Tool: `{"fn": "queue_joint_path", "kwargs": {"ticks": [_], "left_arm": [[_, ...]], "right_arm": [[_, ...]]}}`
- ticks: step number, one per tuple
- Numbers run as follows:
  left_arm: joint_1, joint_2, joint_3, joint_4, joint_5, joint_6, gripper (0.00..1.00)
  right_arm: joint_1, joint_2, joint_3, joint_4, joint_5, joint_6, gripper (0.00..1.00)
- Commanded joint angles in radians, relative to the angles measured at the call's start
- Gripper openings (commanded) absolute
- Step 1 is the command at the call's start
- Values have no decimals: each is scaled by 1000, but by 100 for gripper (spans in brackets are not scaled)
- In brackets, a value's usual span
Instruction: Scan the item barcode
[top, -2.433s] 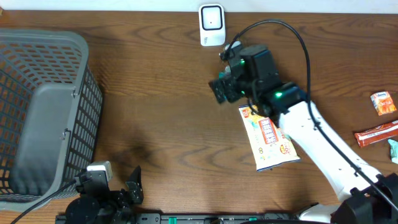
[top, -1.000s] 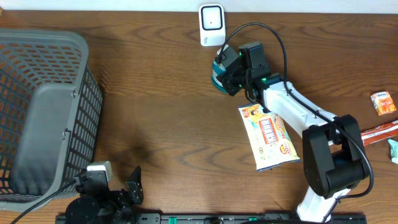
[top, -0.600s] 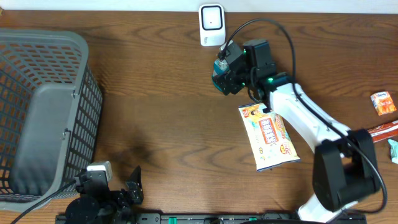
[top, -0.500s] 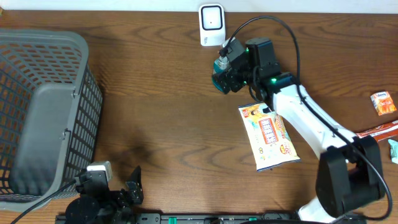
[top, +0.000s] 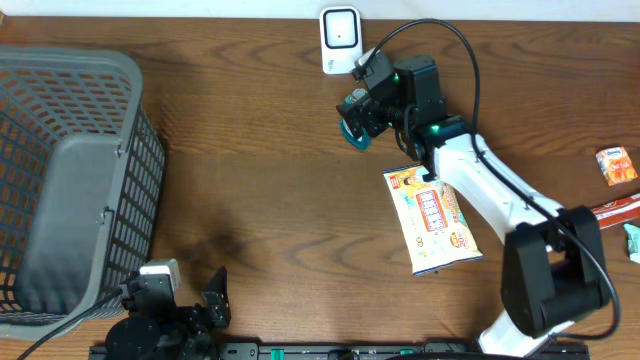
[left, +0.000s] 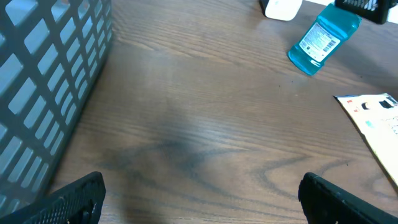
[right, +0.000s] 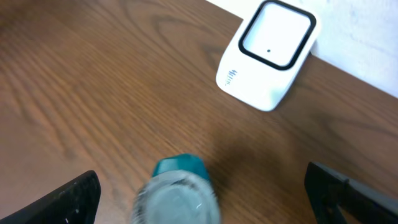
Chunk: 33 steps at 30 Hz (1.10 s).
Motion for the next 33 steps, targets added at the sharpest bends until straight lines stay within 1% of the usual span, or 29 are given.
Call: {"fn": "queue_joint_path", "kwargs": {"ticks": [1,4,5,6,9,12,13,15,16,18,23,26,28,29,33], "left_arm": [[-4,0,3,0,-2,16,99],[-4,0,3,0,-2,16,99],[-4,0,3,0,-2,16,99],[-4,0,3,0,-2,16,99],[-4,0,3,0,-2,16,99],[-4,0,3,0,-2,16,99],[-4,0,3,0,-2,16,99],[-4,0,3,0,-2,16,99],[-4,0,3,0,-2,16,99],[-4,0,3,0,-2,16,99],[-4,0,3,0,-2,16,99],[-4,0,3,0,-2,16,99],[-4,0,3,0,-2,16,99],[-4,0,3,0,-2,16,99],[-4,0,3,0,-2,16,99]], "right_arm": [[-1,59,5,21,26,47,99],[10,80,5,41,27,50,99],[14,83,5,48,27,50,97],[20,91,5,59,27,50,92],[34,109,5,98,49,50,66],[42,131,5,132,73,50,37],[43,137,5,138,72,51,29],[45,151,5,145,72,59,18],[44,156,5,144,72,66,10],[44,156,5,144,72,84,2],[43,121,6,127,72,124,1],[42,71,6,81,69,197,1],[39,13,6,13,56,256,1],[34,-45,6,-51,36,295,1],[32,-171,6,-180,-60,355,1]]}}
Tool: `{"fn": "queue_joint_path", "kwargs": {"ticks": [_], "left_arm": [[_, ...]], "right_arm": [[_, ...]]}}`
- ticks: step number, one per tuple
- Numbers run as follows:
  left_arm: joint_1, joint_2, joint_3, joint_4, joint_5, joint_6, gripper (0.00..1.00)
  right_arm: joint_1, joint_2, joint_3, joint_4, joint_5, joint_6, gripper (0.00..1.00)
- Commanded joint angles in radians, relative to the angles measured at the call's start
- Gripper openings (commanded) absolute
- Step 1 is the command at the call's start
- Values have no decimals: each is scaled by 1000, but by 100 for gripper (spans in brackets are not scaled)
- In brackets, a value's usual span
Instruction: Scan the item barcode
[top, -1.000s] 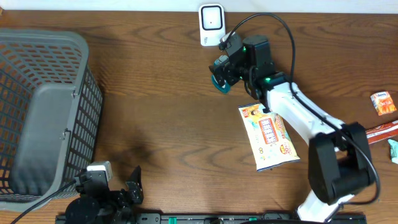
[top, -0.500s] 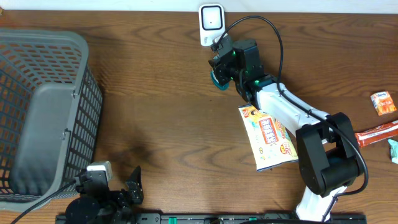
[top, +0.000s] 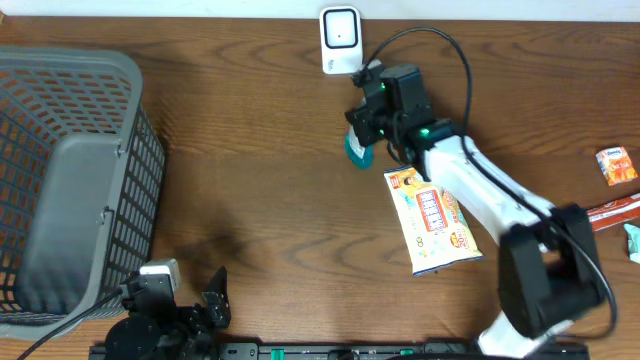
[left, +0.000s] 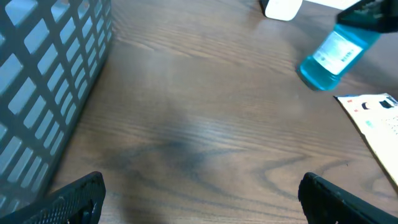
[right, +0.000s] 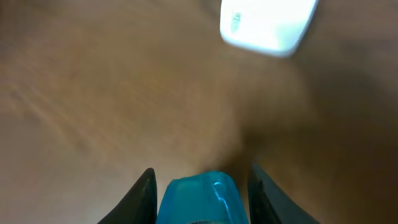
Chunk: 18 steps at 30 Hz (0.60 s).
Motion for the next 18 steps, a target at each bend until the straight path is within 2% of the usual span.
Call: {"fn": "queue_joint_path", "kwargs": {"ticks": [1,9,13,18], "left_arm": [[-4,0,3,0,-2,16,99],[-4,0,3,0,-2,16,99],[-4,0,3,0,-2,16,99],[-4,0,3,0,-2,16,99]], "right_arm": [[-8,-181,14,-72,-138,125,1],[-58,-318,14,-282,-548,279,1],[-60,-322,14,-333,-865,226,1],[-60,-322,13,-342,-1106,195,1]]}}
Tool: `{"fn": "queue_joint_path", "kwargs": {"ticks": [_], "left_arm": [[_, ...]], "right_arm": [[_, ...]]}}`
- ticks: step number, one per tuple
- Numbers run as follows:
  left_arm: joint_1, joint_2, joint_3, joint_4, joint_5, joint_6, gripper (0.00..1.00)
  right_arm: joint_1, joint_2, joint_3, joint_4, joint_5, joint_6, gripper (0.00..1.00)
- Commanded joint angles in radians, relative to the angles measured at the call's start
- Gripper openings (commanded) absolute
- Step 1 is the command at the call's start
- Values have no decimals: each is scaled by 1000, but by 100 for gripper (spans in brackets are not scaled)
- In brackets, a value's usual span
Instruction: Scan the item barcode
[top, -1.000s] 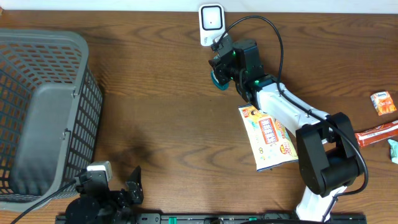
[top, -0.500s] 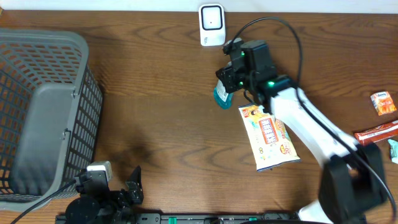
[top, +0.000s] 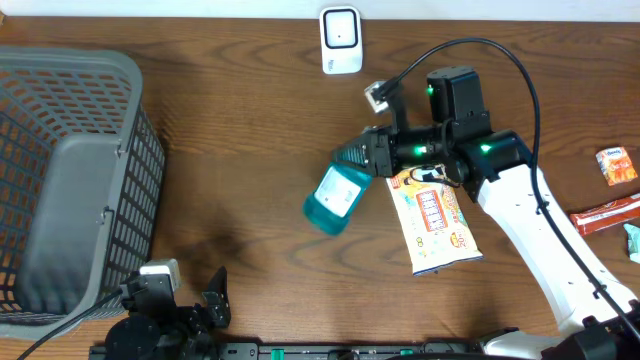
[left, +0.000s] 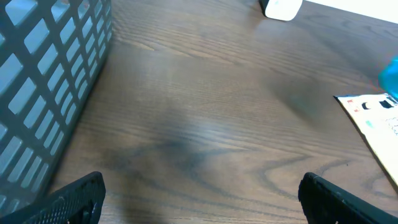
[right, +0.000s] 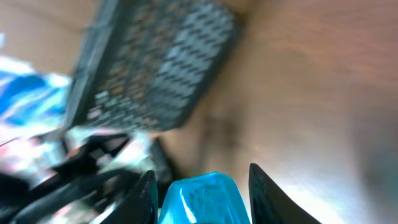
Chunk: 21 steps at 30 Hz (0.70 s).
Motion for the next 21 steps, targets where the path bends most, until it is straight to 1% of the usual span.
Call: {"fn": "queue_joint_path", "kwargs": {"ticks": [1,7,9,10,12,17,21], "left_arm": [[-4,0,3,0,-2,16,99],[-4,0,3,0,-2,16,99],[-4,0,3,0,-2,16,99],[-4,0,3,0,-2,16,99],[-4,0,3,0,-2,16,99],[-4,0,3,0,-2,16,99],[-4,0,3,0,-2,16,99]], "right_arm": [[0,-16,16,-6,-304,-13,1],[0,-16,16,-57,-292,-13,1],[2,-16,16,-53,-268,-51,1],[4,-16,16,-57,-218,-65,1],[12,-16,16,-66,-59,-65,1],[57,-16,16,-53,430,-65,1],[101,-15,16,-6,643,-66,1]]}}
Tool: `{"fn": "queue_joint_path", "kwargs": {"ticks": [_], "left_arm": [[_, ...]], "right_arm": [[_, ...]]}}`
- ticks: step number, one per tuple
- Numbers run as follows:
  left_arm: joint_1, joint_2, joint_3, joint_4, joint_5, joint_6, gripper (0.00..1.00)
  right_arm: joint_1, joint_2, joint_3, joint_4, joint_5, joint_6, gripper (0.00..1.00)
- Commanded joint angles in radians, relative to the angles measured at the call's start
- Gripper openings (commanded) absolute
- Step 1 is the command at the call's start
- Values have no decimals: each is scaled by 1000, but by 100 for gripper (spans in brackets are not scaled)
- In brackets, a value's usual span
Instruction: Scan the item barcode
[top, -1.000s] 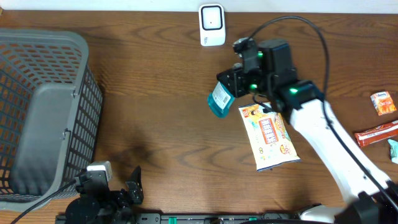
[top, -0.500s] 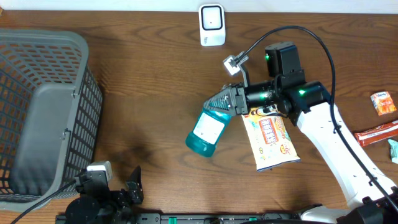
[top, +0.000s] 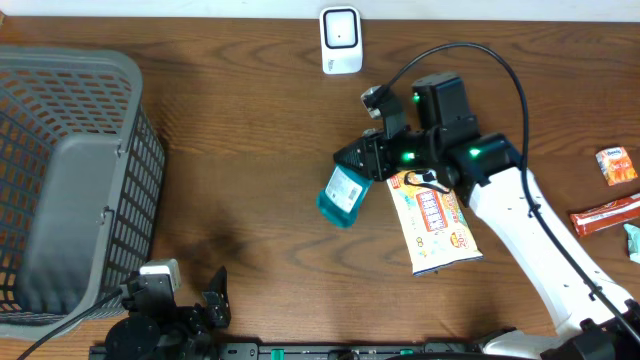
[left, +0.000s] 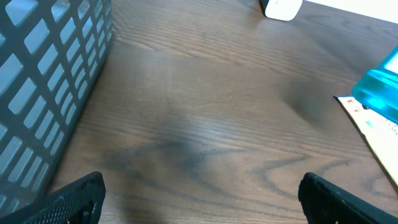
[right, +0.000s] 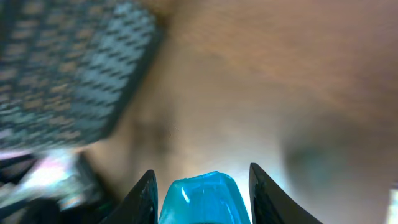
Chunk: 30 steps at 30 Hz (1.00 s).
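Note:
My right gripper (top: 358, 165) is shut on a blue bottle (top: 342, 195) and holds it tilted above the middle of the table, its white label facing up. In the right wrist view the bottle (right: 202, 199) fills the gap between the fingers of the right gripper (right: 202, 182). The left wrist view catches the bottle (left: 380, 92) at its right edge. The white scanner (top: 340, 40) stands at the table's far edge, well behind the bottle. My left gripper (left: 200, 202) is open, low at the near left, with nothing in it.
A grey mesh basket (top: 70, 170) takes up the left side. A yellow snack packet (top: 435, 220) lies flat under the right arm. Small wrapped items (top: 617, 165) lie at the right edge.
The right gripper has turned a little with the bottle in it; the bottle now sits slightly further right and shows more in the left wrist view. The left arm is unchanged.
At first the right gripper was open over the bottle just in front of the scanner. Then it was shut on the bottle there. Later it held the bottle tilted over the mid-table, left of the snack packet, where it still is.

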Motion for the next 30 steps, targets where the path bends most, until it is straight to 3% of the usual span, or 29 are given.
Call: {"fn": "queue_joint_path", "kwargs": {"ticks": [1,10,17,22,25,30], "left_arm": [[-4,0,3,0,-2,16,99],[-4,0,3,0,-2,16,99],[-4,0,3,0,-2,16,99],[-4,0,3,0,-2,16,99],[-4,0,3,0,-2,16,99],[-4,0,3,0,-2,16,99]], "right_arm": [[43,-15,16,42,328,-5,1],[57,134,106,122,594,-80,1],[79,398,458,0,926,-174,1],[104,586,674,10,1162,-288,1],[119,747,823,115,1387,-441,1],[137,921,959,382,1548,-719,1]]}}
